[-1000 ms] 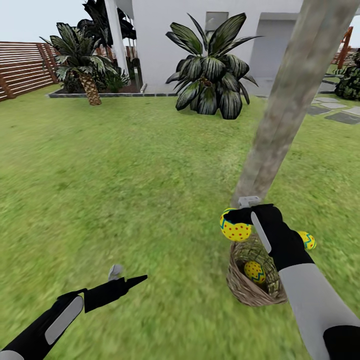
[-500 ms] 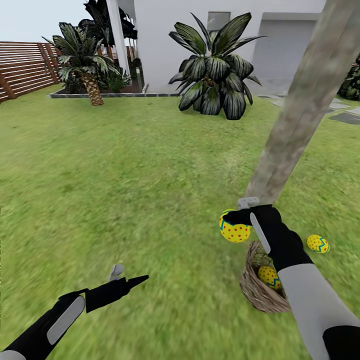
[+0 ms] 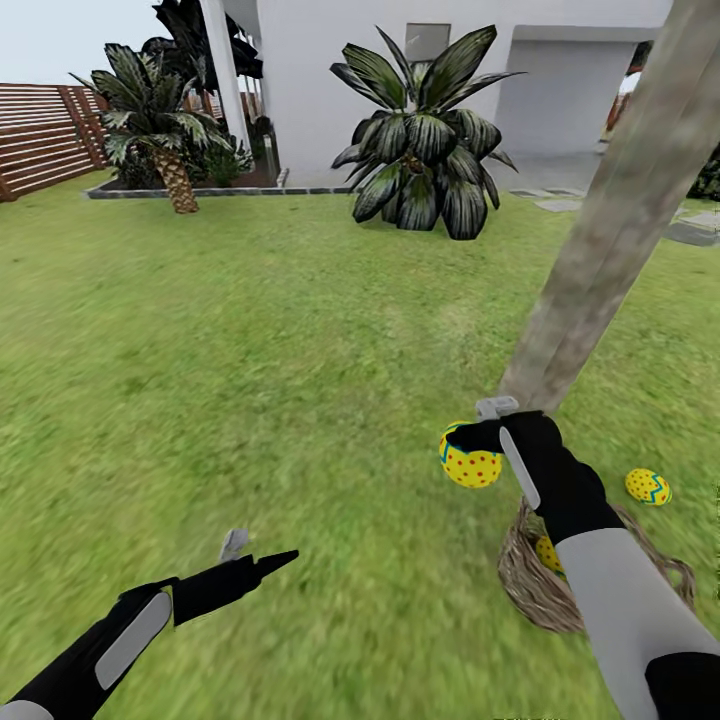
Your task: Take the three Easter eggs out of the wicker basket on the lawn in the garden, then place them on the lawn next to a single tree (choose any tree) so that all three eggs are next to the same tree and none are left in the basket.
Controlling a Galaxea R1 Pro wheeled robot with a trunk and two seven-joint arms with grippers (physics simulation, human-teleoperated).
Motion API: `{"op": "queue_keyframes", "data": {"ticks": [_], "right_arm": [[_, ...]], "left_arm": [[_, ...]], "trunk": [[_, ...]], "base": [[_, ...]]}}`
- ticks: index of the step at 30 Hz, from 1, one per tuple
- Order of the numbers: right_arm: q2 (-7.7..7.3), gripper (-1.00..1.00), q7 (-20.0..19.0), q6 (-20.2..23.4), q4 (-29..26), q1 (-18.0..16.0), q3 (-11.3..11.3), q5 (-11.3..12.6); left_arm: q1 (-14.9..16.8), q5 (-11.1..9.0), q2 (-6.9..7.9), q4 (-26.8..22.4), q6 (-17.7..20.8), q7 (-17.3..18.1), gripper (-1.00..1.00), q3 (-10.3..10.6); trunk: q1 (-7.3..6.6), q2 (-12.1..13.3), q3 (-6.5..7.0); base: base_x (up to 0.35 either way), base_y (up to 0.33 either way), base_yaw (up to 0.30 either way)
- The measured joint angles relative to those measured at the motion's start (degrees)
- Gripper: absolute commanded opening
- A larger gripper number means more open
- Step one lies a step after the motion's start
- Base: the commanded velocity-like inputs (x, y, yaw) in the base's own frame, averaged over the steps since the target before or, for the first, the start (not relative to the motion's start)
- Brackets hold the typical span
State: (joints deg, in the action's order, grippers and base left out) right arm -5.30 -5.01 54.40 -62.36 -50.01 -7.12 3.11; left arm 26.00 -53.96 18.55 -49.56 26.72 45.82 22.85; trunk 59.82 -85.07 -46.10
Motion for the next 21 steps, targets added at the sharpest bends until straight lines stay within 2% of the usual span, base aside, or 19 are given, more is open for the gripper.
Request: {"op": "queue_keyframes", "data": {"ticks": [3, 7, 21], "right_arm": [[0.02, -1.0, 0.1, -0.1, 0.7, 0.0, 0.0, -0.1], [1.53, -1.0, 0.1, -0.1, 0.8, 0.0, 0.0, -0.1], [2.28, -1.0, 0.2, 0.0, 2.7, 0.0, 0.0, -0.1]], "left_arm": [[0.0, 0.0, 0.02, 0.0, 0.0, 0.0, 1.0, 0.0], [0.0, 0.0, 0.03, 0.0, 0.0, 0.1, 1.0, 0.0], [0.0, 0.0, 0.07, 0.0, 0.0, 0.1, 1.0, 0.0]], "trunk": [[0.0, 0.0, 0.0], [0.0, 0.0, 0.0], [0.0, 0.0, 0.0]], "base": [[0.098, 0.259, -0.271], [0.098, 0.259, -0.272], [0.098, 0.259, -0.268]]}}
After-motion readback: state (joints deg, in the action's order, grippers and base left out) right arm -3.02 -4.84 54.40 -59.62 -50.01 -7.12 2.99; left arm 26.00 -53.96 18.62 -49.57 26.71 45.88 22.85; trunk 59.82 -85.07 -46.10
